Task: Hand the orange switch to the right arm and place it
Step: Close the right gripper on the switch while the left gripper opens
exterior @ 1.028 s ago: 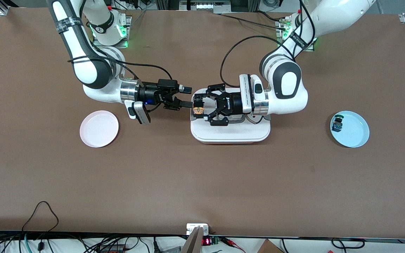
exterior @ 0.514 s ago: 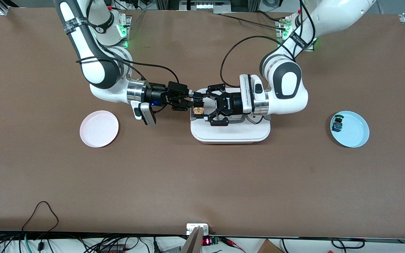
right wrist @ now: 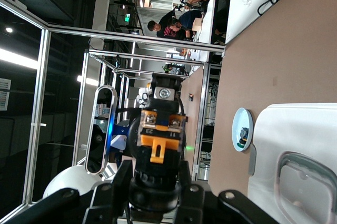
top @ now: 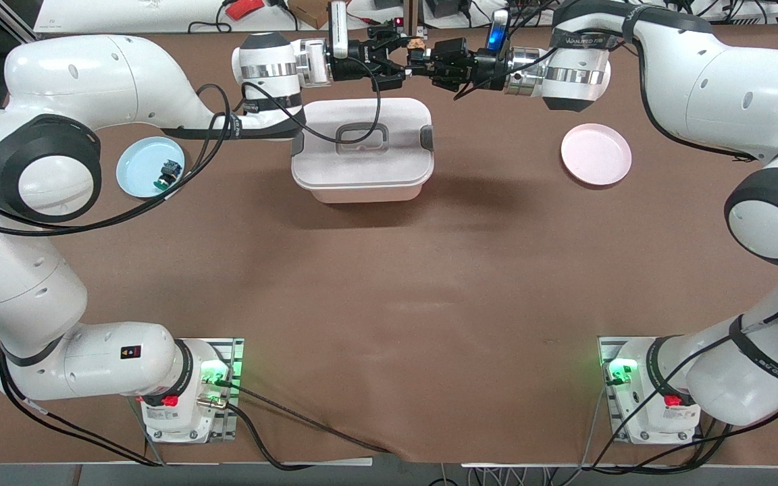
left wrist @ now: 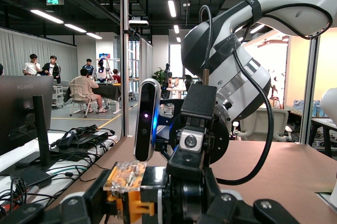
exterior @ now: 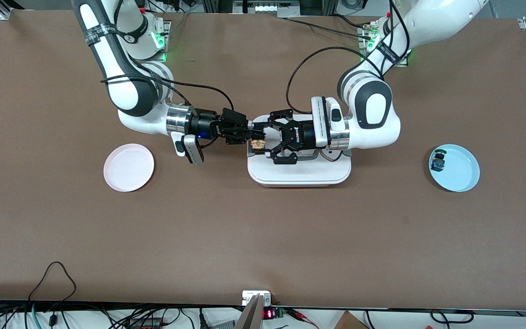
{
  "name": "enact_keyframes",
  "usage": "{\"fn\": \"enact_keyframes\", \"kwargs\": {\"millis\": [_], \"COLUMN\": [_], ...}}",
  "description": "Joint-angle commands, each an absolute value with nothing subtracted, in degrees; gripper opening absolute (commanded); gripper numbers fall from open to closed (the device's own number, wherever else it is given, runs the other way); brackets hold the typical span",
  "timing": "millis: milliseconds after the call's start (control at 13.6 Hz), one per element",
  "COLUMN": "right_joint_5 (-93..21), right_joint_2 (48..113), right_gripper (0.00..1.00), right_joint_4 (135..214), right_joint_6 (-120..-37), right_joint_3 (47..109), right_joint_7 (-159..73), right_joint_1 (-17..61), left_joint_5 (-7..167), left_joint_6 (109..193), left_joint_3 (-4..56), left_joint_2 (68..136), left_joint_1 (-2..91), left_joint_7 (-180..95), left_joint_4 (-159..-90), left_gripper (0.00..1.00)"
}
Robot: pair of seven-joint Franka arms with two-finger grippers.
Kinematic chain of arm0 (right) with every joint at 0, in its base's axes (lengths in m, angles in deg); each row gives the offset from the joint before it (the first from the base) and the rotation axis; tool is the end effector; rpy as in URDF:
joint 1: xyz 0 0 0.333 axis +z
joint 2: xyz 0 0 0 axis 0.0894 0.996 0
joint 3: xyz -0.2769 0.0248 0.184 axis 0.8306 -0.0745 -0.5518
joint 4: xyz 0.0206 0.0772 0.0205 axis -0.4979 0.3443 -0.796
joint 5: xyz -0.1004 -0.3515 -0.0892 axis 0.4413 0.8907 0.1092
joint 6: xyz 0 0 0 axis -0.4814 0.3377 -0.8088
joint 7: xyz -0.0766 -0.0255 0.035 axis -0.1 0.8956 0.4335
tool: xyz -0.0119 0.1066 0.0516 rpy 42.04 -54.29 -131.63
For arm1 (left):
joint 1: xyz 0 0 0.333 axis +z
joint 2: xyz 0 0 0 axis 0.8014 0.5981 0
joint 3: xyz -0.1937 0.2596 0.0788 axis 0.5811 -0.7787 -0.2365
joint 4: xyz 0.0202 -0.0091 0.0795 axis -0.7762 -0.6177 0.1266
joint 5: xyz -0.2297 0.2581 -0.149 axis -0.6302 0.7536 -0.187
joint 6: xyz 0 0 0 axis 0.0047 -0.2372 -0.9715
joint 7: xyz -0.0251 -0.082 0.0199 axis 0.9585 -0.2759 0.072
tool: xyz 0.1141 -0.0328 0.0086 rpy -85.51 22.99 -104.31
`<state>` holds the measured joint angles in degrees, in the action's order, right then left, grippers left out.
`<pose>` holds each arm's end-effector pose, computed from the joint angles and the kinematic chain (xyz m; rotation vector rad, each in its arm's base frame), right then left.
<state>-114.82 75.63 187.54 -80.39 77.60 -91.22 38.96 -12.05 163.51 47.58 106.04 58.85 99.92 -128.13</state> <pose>0.5290 0.3640 0.3797 -1.5962 0.0092 -0.2037 0.5655 -0.3606 0.3788 1.2942 -1.1521 1.2678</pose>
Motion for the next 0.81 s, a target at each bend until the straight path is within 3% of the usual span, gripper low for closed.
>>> {"fn": "enact_keyframes", "kwargs": {"millis": [0, 367, 440, 587, 734], "right_joint_5": [-115.9, -115.9, -115.9, -115.9, -115.9], "right_joint_2": [76.0, 76.0, 76.0, 76.0, 76.0], "right_gripper": [0.00, 0.00, 0.00, 0.00, 0.00], "right_joint_4": [186.1, 185.5, 185.5, 185.5, 185.4], "right_joint_6": [-81.5, -81.3, -81.3, -81.3, -81.2], "right_joint_3": [78.0, 78.0, 78.0, 78.0, 78.0], "right_joint_7": [-91.7, -91.6, -91.6, -91.6, -91.6], "right_joint_1": [39.5, 39.4, 39.4, 39.3, 39.1], "left_joint_5": [-14.1, -14.1, -14.1, -14.1, -14.1], "left_joint_6": [163.7, 163.7, 163.7, 163.7, 163.7], "left_joint_3": [48.0, 48.1, 48.1, 48.0, 48.1], "left_joint_2": [106.0, 106.0, 106.0, 106.0, 106.0], "left_joint_1": [59.0, 58.9, 58.9, 58.8, 58.8], "left_joint_7": [101.0, 100.9, 100.7, 100.6, 100.6], "left_joint_4": [-127.9, -128.1, -128.1, -128.2, -128.2], "left_gripper": [0.10, 0.10, 0.16, 1.00, 1.00]}}
